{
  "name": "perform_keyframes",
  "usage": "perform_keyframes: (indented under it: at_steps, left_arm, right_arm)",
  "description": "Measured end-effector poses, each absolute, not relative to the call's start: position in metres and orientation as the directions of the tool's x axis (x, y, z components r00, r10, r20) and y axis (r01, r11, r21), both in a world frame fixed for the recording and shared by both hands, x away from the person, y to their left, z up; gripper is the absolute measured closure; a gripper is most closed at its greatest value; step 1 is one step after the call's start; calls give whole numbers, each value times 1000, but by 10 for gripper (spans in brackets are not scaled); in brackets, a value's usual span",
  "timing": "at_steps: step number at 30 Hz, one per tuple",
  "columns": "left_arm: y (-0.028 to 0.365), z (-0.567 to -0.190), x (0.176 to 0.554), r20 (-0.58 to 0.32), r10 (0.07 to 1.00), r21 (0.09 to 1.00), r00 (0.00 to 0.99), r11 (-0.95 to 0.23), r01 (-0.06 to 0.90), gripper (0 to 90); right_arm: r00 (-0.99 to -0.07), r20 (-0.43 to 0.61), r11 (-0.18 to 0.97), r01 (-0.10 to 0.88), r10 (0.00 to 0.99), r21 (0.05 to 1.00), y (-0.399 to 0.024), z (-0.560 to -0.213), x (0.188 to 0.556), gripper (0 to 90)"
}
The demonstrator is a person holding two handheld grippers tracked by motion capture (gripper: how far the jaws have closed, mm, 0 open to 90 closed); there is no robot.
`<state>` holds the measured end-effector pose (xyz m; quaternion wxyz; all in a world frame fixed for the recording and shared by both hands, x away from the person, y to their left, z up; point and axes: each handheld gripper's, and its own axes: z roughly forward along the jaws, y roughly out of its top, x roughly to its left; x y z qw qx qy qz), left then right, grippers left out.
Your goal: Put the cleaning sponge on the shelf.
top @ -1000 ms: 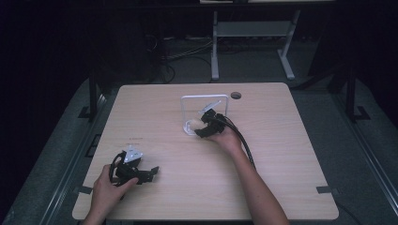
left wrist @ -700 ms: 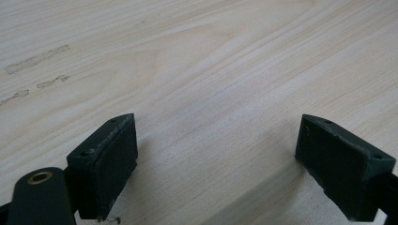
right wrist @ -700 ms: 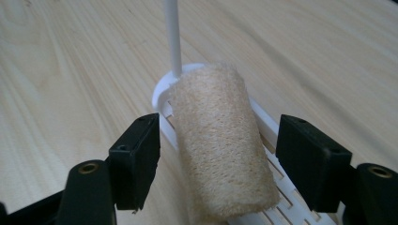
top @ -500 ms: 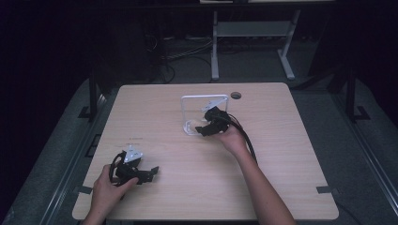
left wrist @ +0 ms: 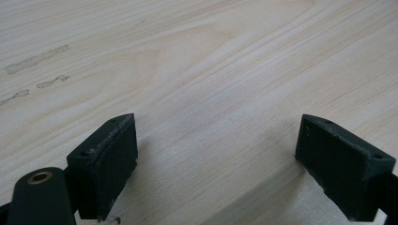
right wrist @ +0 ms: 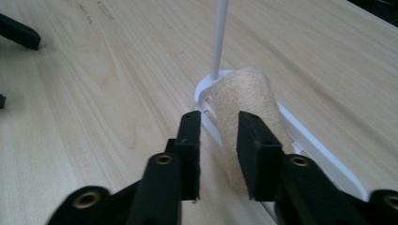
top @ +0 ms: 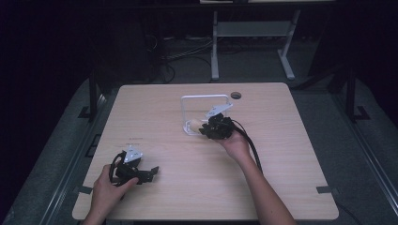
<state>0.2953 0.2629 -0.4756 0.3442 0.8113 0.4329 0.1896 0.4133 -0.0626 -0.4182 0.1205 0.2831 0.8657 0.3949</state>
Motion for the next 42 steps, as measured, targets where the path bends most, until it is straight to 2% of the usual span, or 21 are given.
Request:
perform_keyframes:
  at_steps: [1,5,7,20,42]
  left_arm:
    - [263,-476,295,8,834,724,552,-386,572,127]
    - [263,-475,295,12,832,721,554,-391,572,127]
    - [263,-476,295,12,832,721,555,-391,571,126]
    - [263,-475,295,12,832,721,555,-392,572,127]
    - [263,-476,295,9,833,723,553,-388,572,127]
  right_arm:
    - [-811,15,528,395,585,752,-63,-418,413,752]
    - [-823,34,533,398,567,746,-63,-423,411,869]
    - [-827,43,539,405,561,738,-62,-426,411,894]
    - [-810,63,568,461,583,682,-64,-451,420,897]
    - [-738,40,527,517,673,675,-85,-457,436,898]
